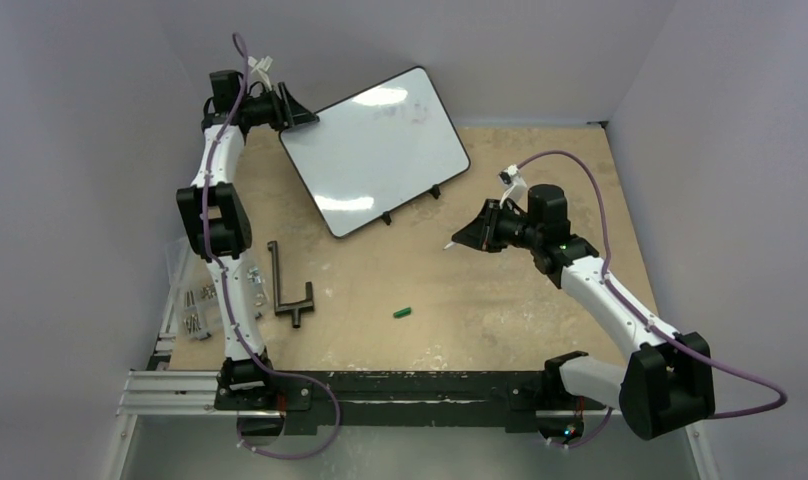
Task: Write a sentence on the whiteboard
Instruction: Move the whiteboard to the center of the board.
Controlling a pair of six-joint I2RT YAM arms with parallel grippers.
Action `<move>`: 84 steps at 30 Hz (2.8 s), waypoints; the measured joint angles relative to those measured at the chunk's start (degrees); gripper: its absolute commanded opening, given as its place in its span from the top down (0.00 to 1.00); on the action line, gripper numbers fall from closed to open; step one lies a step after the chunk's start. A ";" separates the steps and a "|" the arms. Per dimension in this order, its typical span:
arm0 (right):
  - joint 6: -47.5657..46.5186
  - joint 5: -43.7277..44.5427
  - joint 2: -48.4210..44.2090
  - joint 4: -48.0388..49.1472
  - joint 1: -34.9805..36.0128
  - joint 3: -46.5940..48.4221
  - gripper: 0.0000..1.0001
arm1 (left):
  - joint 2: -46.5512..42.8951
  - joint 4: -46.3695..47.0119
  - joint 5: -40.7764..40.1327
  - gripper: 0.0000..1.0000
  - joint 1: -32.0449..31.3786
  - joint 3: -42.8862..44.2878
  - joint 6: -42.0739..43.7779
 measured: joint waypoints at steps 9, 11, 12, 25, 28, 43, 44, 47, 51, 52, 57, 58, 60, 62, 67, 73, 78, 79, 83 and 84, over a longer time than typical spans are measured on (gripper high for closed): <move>-0.39 -0.07 -0.22 -0.04 0.00 0.00 1.00 | -0.02 -0.85 -0.72 0.69 0.04 -1.53 1.09; -0.42 -0.07 -0.22 -0.04 0.00 0.00 1.00 | -0.02 -0.90 -0.59 0.78 0.07 -1.57 1.20; -0.42 -0.07 -0.22 -0.04 0.00 0.00 1.00 | -0.02 -0.87 -0.20 0.82 0.11 -1.62 1.22; -0.44 -0.09 -1.05 -0.22 0.00 0.00 1.00 | -0.48 -0.72 5.55 1.00 0.52 -3.89 2.49; -0.44 -0.11 -2.40 -0.48 0.00 0.00 1.00 | -1.25 -3.54 5.92 1.00 0.22 -4.00 4.59; -1.14 -1.07 -11.87 -3.10 0.00 0.00 1.00 | -8.81 -26.25 3.91 1.00 -8.28 -7.82 22.21; -1.25 -1.07 -12.46 -3.45 0.00 -0.02 1.00 | -9.11 -27.21 3.82 1.00 -8.81 -8.07 22.86; -1.64 -1.07 -14.34 -4.61 0.00 -0.02 1.00 | -10.43 -30.23 3.37 1.00 -10.40 -9.49 25.46; -1.99 -1.03 -16.46 -5.68 0.00 -0.26 1.00 | -12.61 -33.18 2.78 1.00 -11.82 -12.35 27.96; -2.05 -1.01 -16.79 -5.92 0.00 -0.31 1.00 | -13.16 -33.68 2.60 0.97 -12.02 -13.03 28.30; -2.10 -0.83 -18.14 -7.23 0.00 -0.59 1.00 | -14.64 -34.01 2.01 0.61 -12.33 -14.80 28.11; -2.08 -0.83 -18.29 -7.37 0.00 -0.76 1.00 | -15.08 -33.51 1.70 0.56 -12.33 -15.52 27.74; -2.05 -0.83 -18.53 -7.45 0.00 -1.22 1.00 | -16.41 -31.80 0.72 0.40 -12.33 -17.62 26.60; -1.92 -0.81 -18.56 -7.72 0.00 -1.42 1.00 | -17.86 -29.86 -0.44 0.11 -12.33 -19.61 25.35; -1.46 -0.81 -18.53 -7.78 0.00 -1.42 1.00 | -21.64 -24.79 -3.91 0.00 -12.31 -23.28 20.70; -0.90 -0.81 -18.49 -7.74 0.00 -1.44 1.00 | -23.08 -21.88 -6.60 0.04 -12.26 -23.04 17.66; -0.11 -0.83 -18.25 -7.02 0.00 -2.03 1.00 | -25.31 -18.84 -12.17 0.00 -11.50 -25.97 13.77; 0.07 -0.83 -17.99 -6.91 0.00 -2.08 1.00 | -27.12 -17.09 -13.35 0.00 -11.04 -28.48 12.37; 0.55 -0.90 -16.39 -6.03 0.00 -2.19 1.00 | -36.92 -8.76 -17.92 0.00 -8.07 -39.95 4.94; 0.68 -0.90 -15.89 -5.70 0.00 -2.19 1.00 | -39.85 -5.55 -18.97 0.00 -7.02 -43.28 2.43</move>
